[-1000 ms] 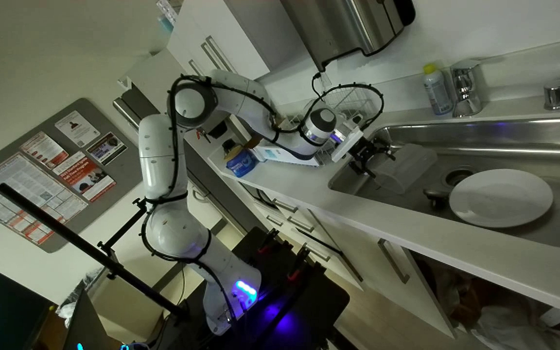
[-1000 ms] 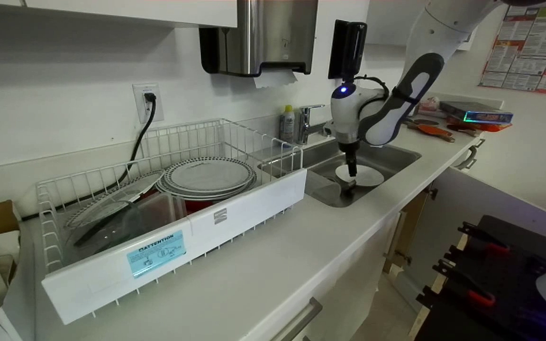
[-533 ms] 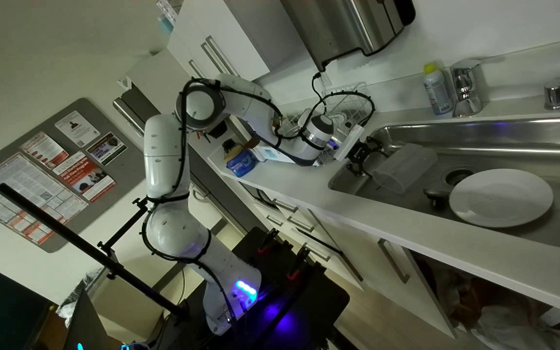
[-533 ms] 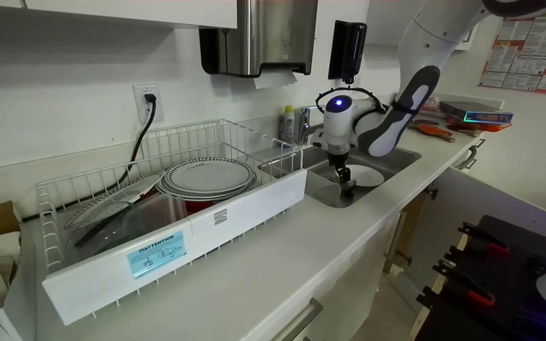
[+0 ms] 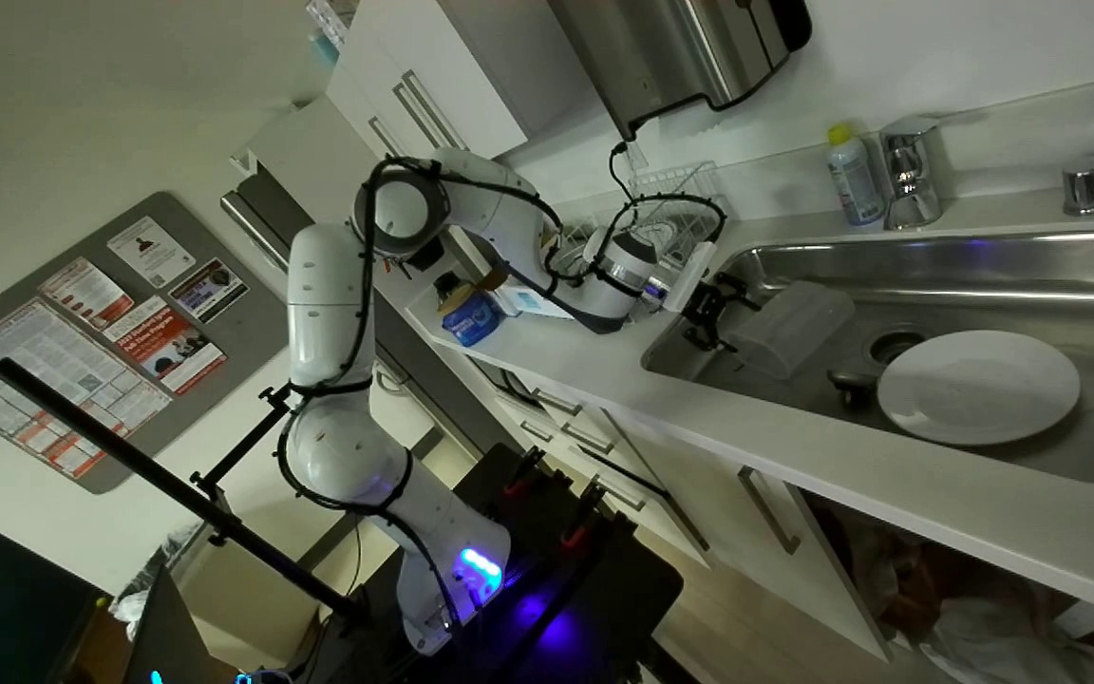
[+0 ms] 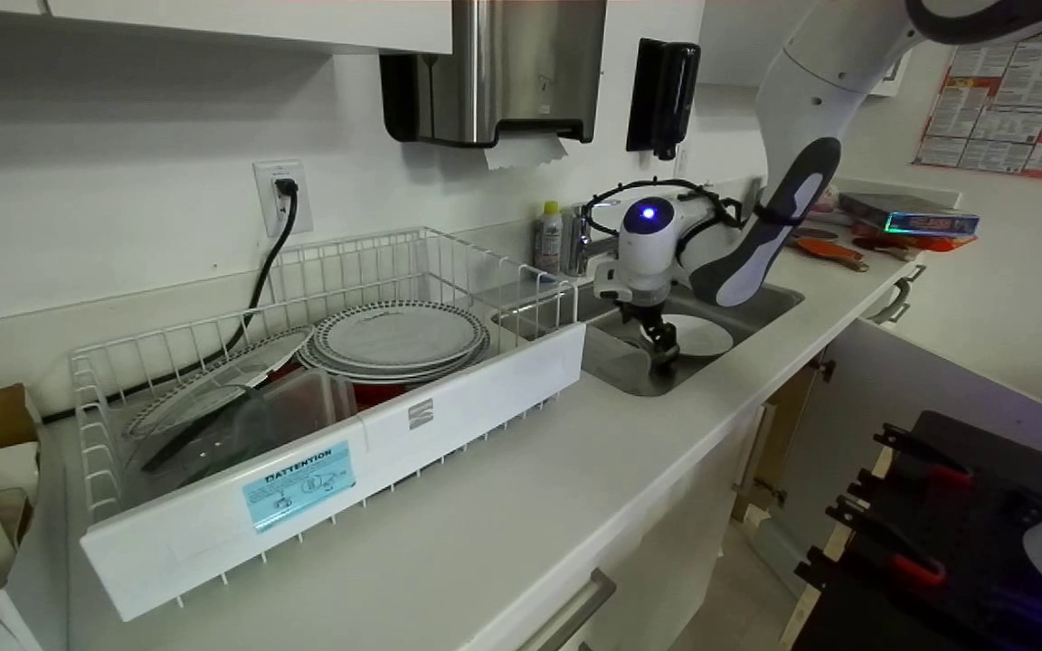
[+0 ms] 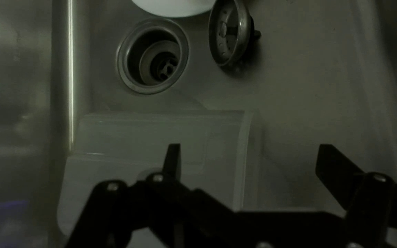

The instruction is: Put the container in the sink on the dish rack

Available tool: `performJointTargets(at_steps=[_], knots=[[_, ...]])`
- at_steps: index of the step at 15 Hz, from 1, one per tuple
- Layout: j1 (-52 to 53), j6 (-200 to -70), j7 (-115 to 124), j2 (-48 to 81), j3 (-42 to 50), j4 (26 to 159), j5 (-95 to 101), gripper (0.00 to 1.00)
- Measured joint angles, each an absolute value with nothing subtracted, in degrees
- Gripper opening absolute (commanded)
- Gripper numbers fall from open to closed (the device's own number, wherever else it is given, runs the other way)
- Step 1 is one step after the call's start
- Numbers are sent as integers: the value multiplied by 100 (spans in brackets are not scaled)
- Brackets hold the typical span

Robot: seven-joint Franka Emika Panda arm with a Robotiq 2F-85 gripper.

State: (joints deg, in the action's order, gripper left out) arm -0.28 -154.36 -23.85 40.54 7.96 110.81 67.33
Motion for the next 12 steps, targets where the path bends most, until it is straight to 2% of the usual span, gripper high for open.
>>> performJointTargets(at_steps=[6,12], knots=[[97,-15450,-1444,4229,822,11005,7693,100],[381,-15462,582,4598,919,10719,9173,100]])
